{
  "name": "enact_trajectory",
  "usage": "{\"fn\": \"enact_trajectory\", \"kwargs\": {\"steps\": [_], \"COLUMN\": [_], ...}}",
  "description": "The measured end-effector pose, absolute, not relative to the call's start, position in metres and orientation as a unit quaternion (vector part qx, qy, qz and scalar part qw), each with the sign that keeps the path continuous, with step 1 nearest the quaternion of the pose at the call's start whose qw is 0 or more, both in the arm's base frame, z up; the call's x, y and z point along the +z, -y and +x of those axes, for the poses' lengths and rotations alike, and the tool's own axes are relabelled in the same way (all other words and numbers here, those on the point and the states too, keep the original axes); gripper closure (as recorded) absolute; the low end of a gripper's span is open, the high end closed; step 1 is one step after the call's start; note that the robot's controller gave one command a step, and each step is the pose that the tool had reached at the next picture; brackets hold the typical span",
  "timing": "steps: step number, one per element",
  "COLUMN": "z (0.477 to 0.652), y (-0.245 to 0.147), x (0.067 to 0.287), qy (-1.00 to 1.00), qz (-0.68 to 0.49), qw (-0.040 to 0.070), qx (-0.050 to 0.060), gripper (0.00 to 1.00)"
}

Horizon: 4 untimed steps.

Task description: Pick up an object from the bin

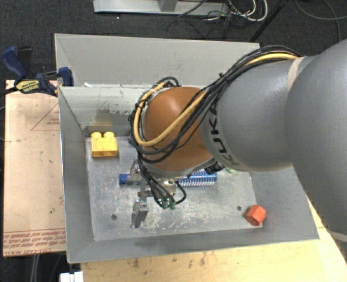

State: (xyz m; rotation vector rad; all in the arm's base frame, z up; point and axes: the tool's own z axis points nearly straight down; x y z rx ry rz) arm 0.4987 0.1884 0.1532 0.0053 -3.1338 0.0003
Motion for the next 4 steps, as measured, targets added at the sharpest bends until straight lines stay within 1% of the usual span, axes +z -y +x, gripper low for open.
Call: {"fn": "enact_trajectory", "kwargs": {"steps": [1, 2, 3, 4], "z": [0.570, 0.563, 0.567, 0.563], "y": [-0.091, -0.096, -0.102, -0.087], "x": [0.072, 0.102, 0.116, 0.075], "qy": [1.000, 1.000, 0.997, 0.998], "qz": [-0.009, -0.017, -0.080, -0.065], "qw": [-0.003, -0.002, -0.001, -0.005], "qx": [-0.004, -0.001, -0.001, -0.004], "gripper": [0.00, 0.00, 0.00, 0.00]}}
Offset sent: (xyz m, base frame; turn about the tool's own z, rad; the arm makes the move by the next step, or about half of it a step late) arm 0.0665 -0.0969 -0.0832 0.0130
